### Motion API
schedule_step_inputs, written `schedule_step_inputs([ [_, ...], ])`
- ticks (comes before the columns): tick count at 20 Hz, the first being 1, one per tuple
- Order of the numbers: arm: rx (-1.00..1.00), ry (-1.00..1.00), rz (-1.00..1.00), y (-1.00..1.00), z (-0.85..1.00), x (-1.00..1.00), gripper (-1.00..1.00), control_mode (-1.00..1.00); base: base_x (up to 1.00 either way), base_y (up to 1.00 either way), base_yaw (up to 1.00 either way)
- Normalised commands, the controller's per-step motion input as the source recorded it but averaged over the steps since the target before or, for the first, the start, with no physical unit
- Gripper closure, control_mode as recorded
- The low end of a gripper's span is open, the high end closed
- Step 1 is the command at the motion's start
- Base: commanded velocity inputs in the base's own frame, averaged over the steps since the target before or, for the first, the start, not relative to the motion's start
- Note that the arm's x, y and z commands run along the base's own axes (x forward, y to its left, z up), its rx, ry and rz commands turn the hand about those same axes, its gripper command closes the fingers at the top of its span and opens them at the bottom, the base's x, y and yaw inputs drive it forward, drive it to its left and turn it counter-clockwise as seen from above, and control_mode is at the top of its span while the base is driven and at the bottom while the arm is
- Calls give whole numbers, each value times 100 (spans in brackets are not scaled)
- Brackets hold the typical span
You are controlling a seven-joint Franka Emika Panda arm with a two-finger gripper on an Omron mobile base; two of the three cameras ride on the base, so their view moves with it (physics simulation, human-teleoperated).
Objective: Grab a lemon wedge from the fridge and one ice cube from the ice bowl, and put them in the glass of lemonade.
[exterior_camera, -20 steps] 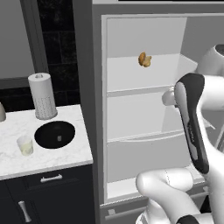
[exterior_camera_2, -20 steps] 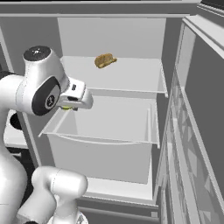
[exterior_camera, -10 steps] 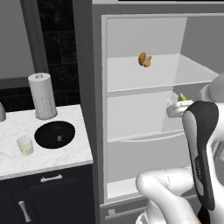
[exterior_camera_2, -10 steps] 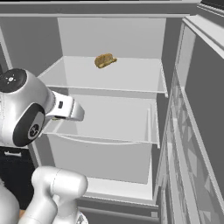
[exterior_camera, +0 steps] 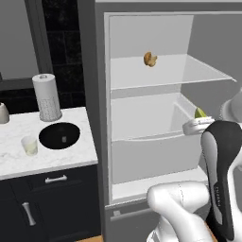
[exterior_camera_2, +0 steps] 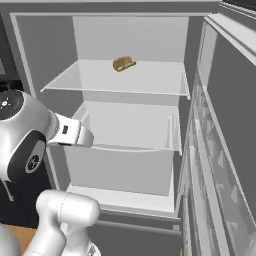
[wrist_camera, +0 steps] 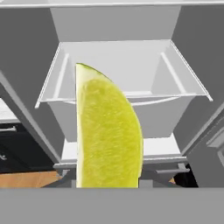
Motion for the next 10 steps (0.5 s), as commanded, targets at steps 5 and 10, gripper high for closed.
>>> schedule_step_inputs([
  [5, 0, 0, 0, 0, 0, 0, 100, 100, -64, 52, 0],
  [10, 0, 0, 0, 0, 0, 0, 100, 100, -32, 95, 0],
])
